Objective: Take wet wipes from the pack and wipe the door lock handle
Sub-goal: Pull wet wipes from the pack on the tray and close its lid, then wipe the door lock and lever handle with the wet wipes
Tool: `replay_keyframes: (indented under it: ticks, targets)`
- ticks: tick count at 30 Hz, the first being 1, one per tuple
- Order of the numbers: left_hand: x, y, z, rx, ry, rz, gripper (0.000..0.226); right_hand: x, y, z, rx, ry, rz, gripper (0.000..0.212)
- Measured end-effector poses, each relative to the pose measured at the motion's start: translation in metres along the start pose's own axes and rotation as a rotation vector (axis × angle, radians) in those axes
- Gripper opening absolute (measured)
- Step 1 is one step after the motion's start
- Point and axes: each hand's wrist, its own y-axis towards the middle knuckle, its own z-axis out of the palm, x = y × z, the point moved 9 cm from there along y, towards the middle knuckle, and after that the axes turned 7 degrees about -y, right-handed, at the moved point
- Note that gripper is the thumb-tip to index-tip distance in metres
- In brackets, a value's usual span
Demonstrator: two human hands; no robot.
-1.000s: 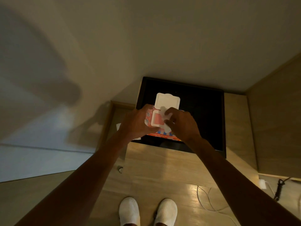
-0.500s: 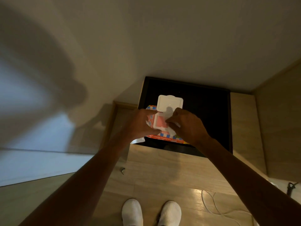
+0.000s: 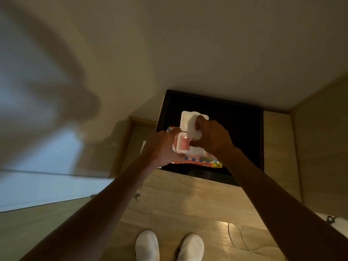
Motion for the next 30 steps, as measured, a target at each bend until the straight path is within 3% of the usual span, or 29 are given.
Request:
replay_keyframes:
  ticks: [4,8,10,12,15,17,21,24,30]
  targets:
    - [-0.002,-0.002,0.000,0.014,0.006,0.016,0.077,0.000,0.002,0.003,0.006,-0.060,0.008,0.069]
    - [0.005,-0.001,-0.003,0.028,0.016,-0.059,0.069,-0.008,-0.001,0.009,0.073,0.082,0.023,0.045]
    - [0.014,-0.008,-0.004,0.056,-0.132,-0.117,0.070,-0.008,-0.007,0.006,0.147,0.187,0.030,0.041]
    - [0.016,-0.020,-0.015,0.043,-0.315,-0.206,0.067,-0.012,-0.019,-0.008,0.114,0.254,0.047,0.035]
    - [0.009,-0.050,-0.061,-0.127,-0.549,-0.423,0.043,-0.007,-0.049,-0.043,-0.002,0.373,0.091,0.024]
    - [-0.007,-0.082,-0.101,-0.214,-0.762,-0.547,0.034,0.021,-0.077,-0.065,0.018,0.440,0.074,0.019]
    - [-0.059,-0.162,-0.187,-0.178,-0.935,-0.645,0.039,0.104,-0.139,-0.110,0.250,0.634,-0.010,0.026]
    - [-0.093,-0.221,-0.258,-0.198,-0.966,-0.596,0.041,0.164,-0.182,-0.158,0.391,0.829,-0.121,0.044]
    - [-0.143,-0.342,-0.349,-0.377,-1.099,-0.459,0.040,0.287,-0.274,-0.209,0.518,0.802,-0.435,0.051]
